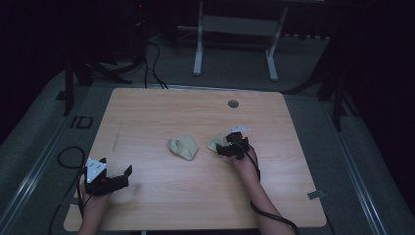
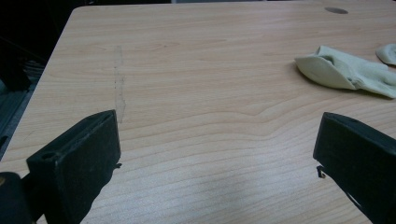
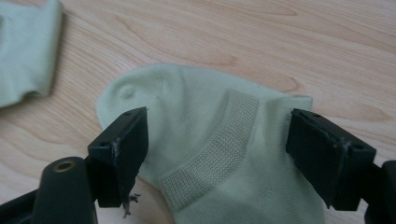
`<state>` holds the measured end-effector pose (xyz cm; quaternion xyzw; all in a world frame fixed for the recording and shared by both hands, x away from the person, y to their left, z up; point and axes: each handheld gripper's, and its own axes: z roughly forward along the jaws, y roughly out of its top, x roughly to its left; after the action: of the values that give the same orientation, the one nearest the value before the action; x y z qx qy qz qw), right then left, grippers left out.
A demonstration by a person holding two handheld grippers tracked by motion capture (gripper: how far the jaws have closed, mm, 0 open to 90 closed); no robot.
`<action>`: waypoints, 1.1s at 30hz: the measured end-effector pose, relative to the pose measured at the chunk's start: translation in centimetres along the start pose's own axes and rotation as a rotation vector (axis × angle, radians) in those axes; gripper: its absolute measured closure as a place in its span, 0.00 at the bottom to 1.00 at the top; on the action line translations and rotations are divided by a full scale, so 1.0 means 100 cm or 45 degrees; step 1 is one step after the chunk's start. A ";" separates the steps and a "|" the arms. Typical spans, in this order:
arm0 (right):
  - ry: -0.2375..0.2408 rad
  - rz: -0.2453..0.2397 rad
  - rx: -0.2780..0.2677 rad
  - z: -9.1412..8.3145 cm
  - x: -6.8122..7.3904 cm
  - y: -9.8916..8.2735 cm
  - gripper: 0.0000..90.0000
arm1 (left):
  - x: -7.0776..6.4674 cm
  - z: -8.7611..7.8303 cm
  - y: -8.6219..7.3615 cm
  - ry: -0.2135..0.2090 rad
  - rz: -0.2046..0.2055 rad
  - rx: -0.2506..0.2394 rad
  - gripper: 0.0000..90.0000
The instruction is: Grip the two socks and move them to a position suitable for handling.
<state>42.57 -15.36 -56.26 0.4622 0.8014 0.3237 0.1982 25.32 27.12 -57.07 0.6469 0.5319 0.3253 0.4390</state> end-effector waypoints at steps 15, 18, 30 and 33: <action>-0.073 -0.083 0.003 -0.001 0.014 0.004 0.82 | -0.001 0.000 -0.001 -0.001 0.005 0.008 0.01; -0.070 -0.110 0.031 -0.002 0.016 0.008 0.87 | -0.001 0.000 -0.001 -0.003 0.005 0.011 0.01; -0.008 -0.071 -0.064 -0.050 0.018 0.023 0.87 | -0.002 0.000 -0.001 -0.003 0.014 0.008 0.01; 0.026 -0.097 -0.114 -0.073 0.028 0.024 0.87 | -0.002 0.000 -0.001 -0.003 0.015 0.011 0.01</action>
<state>38.19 -14.53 -49.47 0.4188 0.8051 0.3561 0.2227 25.23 26.93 -57.10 0.6524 0.5289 0.3249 0.4348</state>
